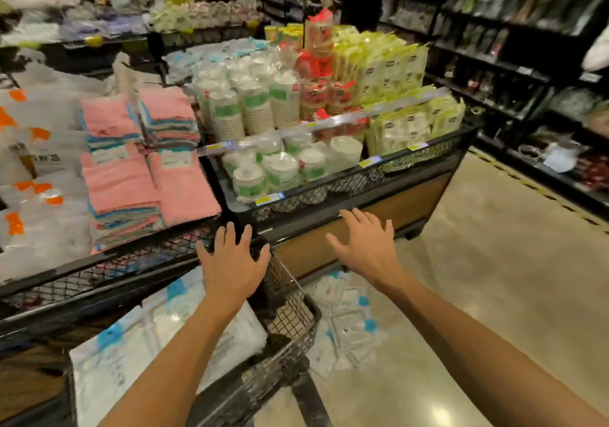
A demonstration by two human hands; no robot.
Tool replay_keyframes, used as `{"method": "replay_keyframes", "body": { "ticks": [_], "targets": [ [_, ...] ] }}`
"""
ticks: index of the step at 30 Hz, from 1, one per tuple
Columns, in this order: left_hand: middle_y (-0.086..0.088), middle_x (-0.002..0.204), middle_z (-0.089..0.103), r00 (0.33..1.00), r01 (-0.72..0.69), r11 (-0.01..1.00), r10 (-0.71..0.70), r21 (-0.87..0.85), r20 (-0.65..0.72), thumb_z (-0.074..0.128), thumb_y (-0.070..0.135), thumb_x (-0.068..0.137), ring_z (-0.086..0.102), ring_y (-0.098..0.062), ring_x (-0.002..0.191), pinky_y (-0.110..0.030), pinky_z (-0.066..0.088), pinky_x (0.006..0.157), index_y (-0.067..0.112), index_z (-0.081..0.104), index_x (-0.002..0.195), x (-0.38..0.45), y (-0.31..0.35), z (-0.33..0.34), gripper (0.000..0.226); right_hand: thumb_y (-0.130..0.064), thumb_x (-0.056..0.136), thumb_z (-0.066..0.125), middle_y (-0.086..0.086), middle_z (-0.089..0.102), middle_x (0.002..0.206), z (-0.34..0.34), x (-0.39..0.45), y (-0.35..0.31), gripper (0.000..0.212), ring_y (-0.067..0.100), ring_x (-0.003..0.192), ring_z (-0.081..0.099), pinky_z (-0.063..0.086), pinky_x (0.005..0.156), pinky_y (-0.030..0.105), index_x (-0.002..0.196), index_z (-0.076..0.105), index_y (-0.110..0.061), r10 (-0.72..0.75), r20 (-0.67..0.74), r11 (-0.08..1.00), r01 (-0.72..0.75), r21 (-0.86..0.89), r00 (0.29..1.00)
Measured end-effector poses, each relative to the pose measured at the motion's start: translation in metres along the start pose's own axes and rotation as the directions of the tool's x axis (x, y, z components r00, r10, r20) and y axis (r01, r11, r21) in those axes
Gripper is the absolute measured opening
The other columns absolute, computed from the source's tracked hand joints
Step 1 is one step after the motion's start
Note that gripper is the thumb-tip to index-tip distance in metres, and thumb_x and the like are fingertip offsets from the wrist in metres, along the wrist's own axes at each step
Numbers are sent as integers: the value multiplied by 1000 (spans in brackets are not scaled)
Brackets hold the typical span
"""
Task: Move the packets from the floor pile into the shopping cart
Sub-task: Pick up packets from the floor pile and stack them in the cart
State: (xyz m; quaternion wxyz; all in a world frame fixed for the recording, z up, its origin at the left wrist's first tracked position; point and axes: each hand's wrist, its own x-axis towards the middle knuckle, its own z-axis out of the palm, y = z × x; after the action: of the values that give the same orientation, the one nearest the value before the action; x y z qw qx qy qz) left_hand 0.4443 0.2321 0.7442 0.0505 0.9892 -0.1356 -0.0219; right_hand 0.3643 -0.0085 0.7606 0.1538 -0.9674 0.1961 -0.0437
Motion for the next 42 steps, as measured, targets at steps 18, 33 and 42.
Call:
{"method": "replay_keyframes", "body": {
  "ticks": [18, 33, 42],
  "targets": [
    [-6, 168, 19, 932, -315, 939, 279, 137, 232, 20, 64, 101, 12, -24, 156, -62, 11, 121, 29, 22, 161, 29, 192, 105, 69, -61, 97, 47, 3, 45, 157, 18, -57, 245, 68, 28, 144, 39, 26, 120, 59, 154, 38, -25, 493, 86, 869, -496, 3, 865],
    [-8, 168, 20, 851, -342, 933, 257, 112, 457, 30, 50, 104, 15, -25, 155, -57, 17, 122, 25, 26, 159, 141, 257, 242, 61, -57, 99, 47, 4, 48, 153, 119, 26, 335, 64, 30, 140, 44, 30, 116, 57, 151, 39, -21, 564, 326, 825, -540, -169, 759],
    [-6, 168, 18, 806, -204, 951, 27, 234, 592, 27, 52, 103, 17, -24, 154, -52, 16, 123, 27, 17, 161, 191, 253, 451, 64, -56, 102, 43, 8, 33, 164, 319, 99, 422, 72, 32, 149, 31, 25, 118, 60, 161, 25, -19, 486, 509, 873, -423, -243, 710]
  ]
}}
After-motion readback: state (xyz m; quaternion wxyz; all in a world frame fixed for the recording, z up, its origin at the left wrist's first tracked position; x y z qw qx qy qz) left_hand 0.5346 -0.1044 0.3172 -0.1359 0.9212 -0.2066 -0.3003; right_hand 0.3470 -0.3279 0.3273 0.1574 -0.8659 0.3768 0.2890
